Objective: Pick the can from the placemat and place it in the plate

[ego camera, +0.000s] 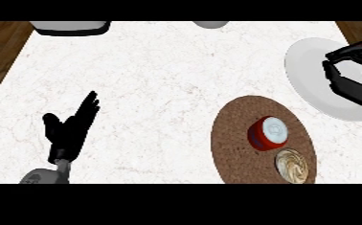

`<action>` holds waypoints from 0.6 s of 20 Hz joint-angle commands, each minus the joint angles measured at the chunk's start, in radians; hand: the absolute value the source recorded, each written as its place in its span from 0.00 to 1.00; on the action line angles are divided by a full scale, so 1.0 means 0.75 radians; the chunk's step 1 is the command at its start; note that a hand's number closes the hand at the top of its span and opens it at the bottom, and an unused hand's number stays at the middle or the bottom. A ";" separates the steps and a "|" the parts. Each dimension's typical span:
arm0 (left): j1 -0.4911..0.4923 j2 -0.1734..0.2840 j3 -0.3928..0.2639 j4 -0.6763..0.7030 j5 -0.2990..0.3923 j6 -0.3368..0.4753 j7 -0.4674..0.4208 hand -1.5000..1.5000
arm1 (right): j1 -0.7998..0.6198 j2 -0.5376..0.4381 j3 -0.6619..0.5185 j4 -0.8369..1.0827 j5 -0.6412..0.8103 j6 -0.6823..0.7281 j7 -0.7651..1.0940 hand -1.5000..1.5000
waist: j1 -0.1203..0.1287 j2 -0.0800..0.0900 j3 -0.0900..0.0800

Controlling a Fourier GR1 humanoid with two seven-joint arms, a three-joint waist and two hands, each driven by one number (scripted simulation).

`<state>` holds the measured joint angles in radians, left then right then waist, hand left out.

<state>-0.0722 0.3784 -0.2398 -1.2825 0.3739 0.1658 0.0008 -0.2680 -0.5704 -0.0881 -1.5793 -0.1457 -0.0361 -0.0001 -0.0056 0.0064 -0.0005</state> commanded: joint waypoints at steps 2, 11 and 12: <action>0.031 -0.134 -0.077 -0.018 -0.008 0.066 0.080 0.50 | 0.106 0.070 -0.181 0.194 -0.019 -0.058 -0.344 0.00 | 0.001 -0.004 0.004; 0.042 -0.109 -0.022 -0.085 -0.047 0.038 0.148 0.50 | 0.221 -0.115 -0.223 0.118 -0.041 0.265 -0.349 0.00 | -0.002 -0.011 0.000; 0.061 -0.125 -0.047 -0.105 -0.033 0.038 0.169 0.50 | 0.169 -0.191 -0.191 0.182 -0.011 0.329 -0.335 0.00 | 0.007 -0.010 0.000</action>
<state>-0.0429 0.2986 -0.2620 -1.3591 0.3420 0.2099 0.1037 -0.1447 -0.6195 -0.2525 -1.4285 -0.1853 0.1279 -0.3015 -0.0022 -0.0029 0.0033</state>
